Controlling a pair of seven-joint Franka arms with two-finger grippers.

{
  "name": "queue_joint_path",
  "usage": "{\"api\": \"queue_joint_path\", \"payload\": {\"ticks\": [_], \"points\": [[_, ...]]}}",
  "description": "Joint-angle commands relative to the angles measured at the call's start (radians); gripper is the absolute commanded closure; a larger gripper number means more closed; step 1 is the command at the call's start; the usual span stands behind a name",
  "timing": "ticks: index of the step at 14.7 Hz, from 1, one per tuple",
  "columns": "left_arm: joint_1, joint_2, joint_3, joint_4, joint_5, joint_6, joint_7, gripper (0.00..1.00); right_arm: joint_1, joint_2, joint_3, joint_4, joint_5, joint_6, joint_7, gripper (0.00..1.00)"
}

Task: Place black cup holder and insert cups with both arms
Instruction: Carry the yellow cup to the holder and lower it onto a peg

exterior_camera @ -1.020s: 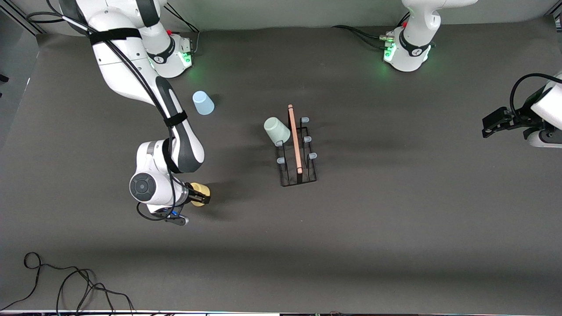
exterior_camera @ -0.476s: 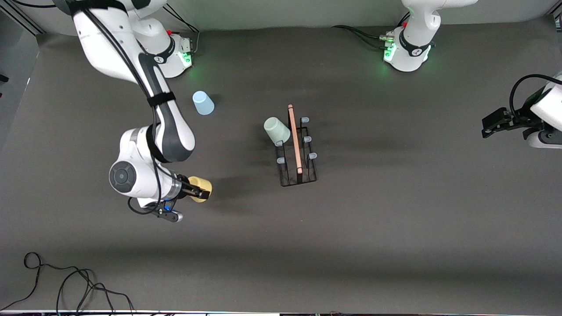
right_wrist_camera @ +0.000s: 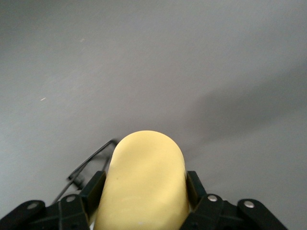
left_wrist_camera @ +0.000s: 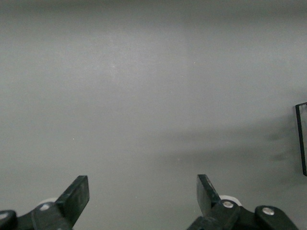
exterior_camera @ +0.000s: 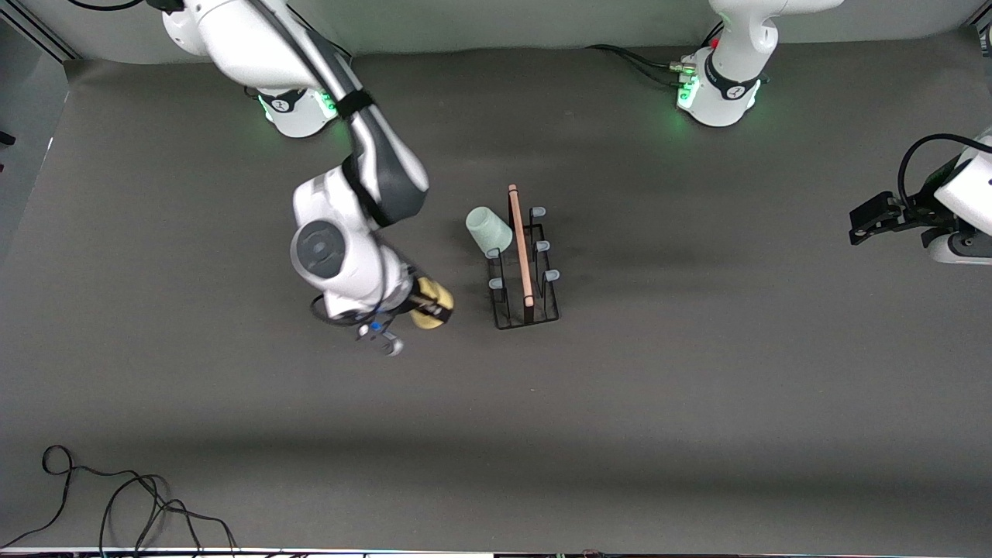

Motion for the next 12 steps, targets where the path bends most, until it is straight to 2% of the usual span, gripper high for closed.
{"api": "queue_joint_path", "payload": {"ticks": [1, 5, 12], "points": [[-0.01, 0.007, 0.005, 0.02, 0.002, -0.019, -0.014, 0.0, 0.059, -0.003, -0.014, 0.047, 0.0, -0.003, 0.137, 0.98], [-0.009, 0.007, 0.007, 0.02, 0.002, -0.019, -0.013, 0.0, 0.097, 0.022, -0.014, 0.089, -0.003, 0.024, 0.239, 0.98], [-0.01, 0.007, 0.005, 0.02, 0.002, -0.019, -0.014, 0.0, 0.131, 0.093, -0.012, 0.087, -0.027, 0.128, 0.271, 0.98]]}}
